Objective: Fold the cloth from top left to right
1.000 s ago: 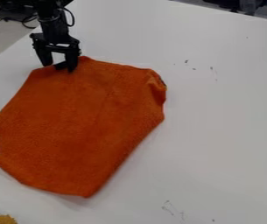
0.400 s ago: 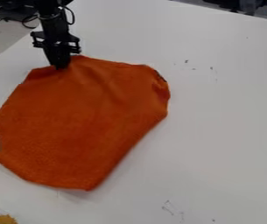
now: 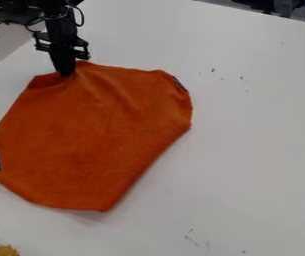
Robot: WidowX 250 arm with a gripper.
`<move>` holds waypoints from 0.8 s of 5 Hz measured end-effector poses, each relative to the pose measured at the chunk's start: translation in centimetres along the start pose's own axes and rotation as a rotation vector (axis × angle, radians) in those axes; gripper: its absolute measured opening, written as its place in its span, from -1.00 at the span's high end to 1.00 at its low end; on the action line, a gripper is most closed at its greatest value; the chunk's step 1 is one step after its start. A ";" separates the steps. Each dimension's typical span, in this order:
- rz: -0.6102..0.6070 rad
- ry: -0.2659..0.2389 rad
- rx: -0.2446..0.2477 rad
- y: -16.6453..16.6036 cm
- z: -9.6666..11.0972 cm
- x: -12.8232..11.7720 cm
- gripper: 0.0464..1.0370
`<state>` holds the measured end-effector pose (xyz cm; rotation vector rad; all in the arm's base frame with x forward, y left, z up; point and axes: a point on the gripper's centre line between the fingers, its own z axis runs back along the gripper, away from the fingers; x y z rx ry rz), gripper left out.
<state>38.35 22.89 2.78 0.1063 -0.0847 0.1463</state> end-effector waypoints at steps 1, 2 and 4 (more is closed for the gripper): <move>-0.032 -0.062 0.062 1.0 3.6 0.6 0.95; -0.064 -0.086 0.098 0.3 5.7 0.7 0.95; -0.099 -0.134 0.097 -5.4 9.7 -0.6 0.95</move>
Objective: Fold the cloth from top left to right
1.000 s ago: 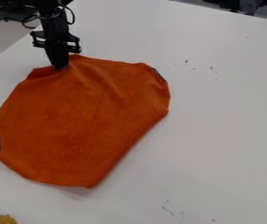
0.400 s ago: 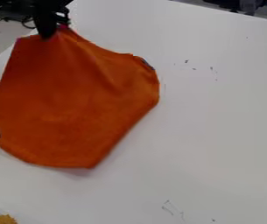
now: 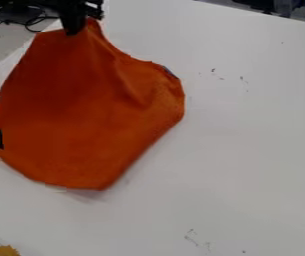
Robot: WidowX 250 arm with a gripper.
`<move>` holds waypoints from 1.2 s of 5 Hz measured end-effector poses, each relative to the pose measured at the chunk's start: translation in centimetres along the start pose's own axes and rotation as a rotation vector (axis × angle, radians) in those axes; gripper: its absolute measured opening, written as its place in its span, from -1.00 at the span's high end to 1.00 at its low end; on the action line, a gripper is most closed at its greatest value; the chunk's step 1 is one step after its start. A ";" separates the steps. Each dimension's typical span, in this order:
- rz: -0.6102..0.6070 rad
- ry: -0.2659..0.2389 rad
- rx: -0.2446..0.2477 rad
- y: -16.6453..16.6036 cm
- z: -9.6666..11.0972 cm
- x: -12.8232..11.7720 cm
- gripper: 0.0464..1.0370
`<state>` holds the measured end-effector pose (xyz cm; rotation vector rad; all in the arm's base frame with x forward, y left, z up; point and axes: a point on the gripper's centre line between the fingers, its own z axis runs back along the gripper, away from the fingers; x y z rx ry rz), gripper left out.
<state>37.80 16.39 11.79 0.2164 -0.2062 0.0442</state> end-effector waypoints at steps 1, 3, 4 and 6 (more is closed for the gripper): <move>-0.017 -0.026 -0.037 -4.1 1.6 -0.9 0.95; 0.002 -0.005 -0.133 -9.4 0.4 -3.8 0.95; 0.023 0.012 -0.200 -10.8 -0.7 -5.0 0.96; 0.052 0.038 -0.274 -13.0 -1.4 -6.3 0.91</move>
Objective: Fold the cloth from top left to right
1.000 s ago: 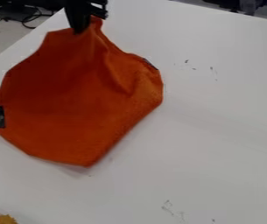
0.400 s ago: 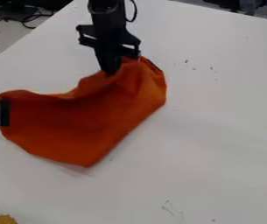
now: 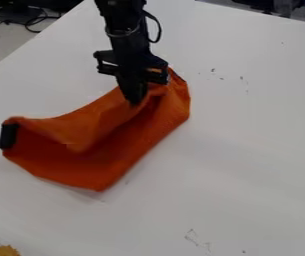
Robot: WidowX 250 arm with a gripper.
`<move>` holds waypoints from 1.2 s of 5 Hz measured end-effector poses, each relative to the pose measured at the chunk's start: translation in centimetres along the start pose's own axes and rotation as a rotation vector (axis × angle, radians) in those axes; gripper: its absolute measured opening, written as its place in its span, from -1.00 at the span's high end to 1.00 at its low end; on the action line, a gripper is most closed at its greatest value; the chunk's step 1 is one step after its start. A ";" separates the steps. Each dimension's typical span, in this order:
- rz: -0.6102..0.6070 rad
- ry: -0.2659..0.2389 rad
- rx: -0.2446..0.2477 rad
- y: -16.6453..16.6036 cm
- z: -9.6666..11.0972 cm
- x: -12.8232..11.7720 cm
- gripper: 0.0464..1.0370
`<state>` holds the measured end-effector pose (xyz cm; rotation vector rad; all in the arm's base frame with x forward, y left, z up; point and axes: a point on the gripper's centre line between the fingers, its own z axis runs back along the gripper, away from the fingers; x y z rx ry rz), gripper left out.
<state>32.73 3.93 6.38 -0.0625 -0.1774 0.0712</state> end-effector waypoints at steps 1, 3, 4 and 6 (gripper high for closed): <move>0.007 0.014 -0.016 -0.6 -0.6 -0.2 0.56; -0.033 0.068 0.032 -1.2 -0.5 -0.8 -0.61; -0.068 0.064 0.063 -1.6 0.2 -0.8 -0.95; -0.126 0.036 0.039 -2.1 0.4 -0.4 -0.94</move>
